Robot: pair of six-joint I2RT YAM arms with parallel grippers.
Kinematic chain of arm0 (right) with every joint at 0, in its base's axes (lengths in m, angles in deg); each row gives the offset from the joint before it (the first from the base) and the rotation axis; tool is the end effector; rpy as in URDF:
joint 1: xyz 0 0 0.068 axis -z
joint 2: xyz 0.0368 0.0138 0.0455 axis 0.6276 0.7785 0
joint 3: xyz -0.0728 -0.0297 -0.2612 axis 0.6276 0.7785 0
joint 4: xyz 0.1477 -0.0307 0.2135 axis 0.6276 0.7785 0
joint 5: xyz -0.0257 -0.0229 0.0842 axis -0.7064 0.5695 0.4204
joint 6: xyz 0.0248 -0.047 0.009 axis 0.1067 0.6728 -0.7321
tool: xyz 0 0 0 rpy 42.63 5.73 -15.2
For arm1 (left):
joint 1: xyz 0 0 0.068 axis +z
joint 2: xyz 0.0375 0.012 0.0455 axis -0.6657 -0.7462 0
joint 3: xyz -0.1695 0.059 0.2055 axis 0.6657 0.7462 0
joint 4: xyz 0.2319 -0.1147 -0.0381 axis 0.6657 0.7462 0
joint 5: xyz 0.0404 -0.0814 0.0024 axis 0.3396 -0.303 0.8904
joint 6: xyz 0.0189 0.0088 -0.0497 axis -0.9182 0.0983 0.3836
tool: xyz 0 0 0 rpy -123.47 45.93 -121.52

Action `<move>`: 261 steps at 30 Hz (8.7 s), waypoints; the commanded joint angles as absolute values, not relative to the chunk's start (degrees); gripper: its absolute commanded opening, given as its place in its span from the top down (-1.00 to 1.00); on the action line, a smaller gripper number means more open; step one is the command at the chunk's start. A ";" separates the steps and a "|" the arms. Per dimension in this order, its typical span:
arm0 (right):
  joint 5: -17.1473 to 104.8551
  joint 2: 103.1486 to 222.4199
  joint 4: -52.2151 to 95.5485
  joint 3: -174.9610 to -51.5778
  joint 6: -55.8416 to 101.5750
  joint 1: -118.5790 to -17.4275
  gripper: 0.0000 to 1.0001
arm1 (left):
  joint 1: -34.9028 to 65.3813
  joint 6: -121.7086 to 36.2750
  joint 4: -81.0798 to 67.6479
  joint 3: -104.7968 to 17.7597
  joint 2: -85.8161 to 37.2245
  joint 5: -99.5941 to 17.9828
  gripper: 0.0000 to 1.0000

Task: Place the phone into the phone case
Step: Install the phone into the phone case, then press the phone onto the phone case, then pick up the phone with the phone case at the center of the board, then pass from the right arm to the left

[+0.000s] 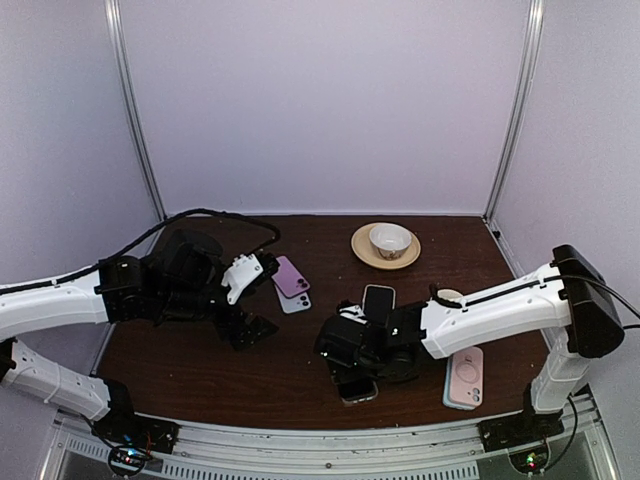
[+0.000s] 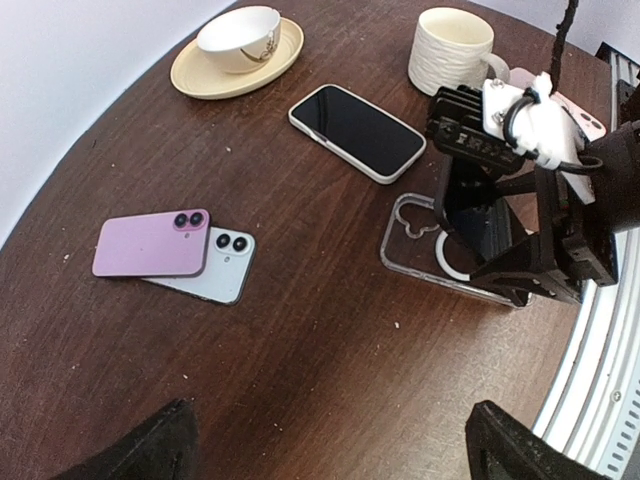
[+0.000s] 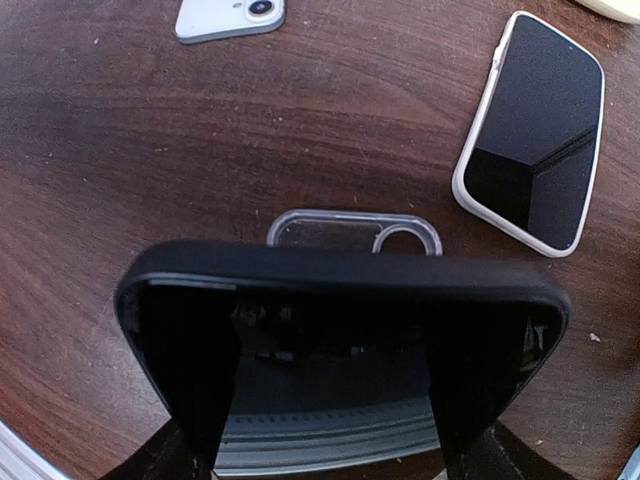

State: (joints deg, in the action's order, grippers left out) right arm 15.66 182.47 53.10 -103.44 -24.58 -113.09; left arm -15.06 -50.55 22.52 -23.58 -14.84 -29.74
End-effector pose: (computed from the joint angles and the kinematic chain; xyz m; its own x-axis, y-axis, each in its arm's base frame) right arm 0.1064 0.3299 0.1829 -0.8473 -0.2034 -0.4906 -0.3013 0.9448 0.1285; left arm 0.1371 -0.2061 0.2832 -0.4107 0.5084 -0.7569 0.7904 0.6124 -0.0175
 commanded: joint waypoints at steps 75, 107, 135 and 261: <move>14.81 186.77 71.37 -114.06 -28.03 -111.23 -0.71 | -12.12 -50.43 22.83 -24.83 -14.49 -30.46 -0.95; 33.45 181.01 54.00 -93.42 -34.56 -111.45 0.78 | -12.03 -51.31 24.03 -25.34 -15.52 -30.35 -0.95; 26.69 191.12 74.01 -118.85 -20.55 -112.48 0.51 | -12.03 -51.66 24.40 -25.40 -15.77 -29.81 -0.95; 6.25 164.00 15.53 -103.25 25.02 -112.78 0.71 | -12.02 -31.22 -21.31 -26.27 -19.15 -47.30 0.96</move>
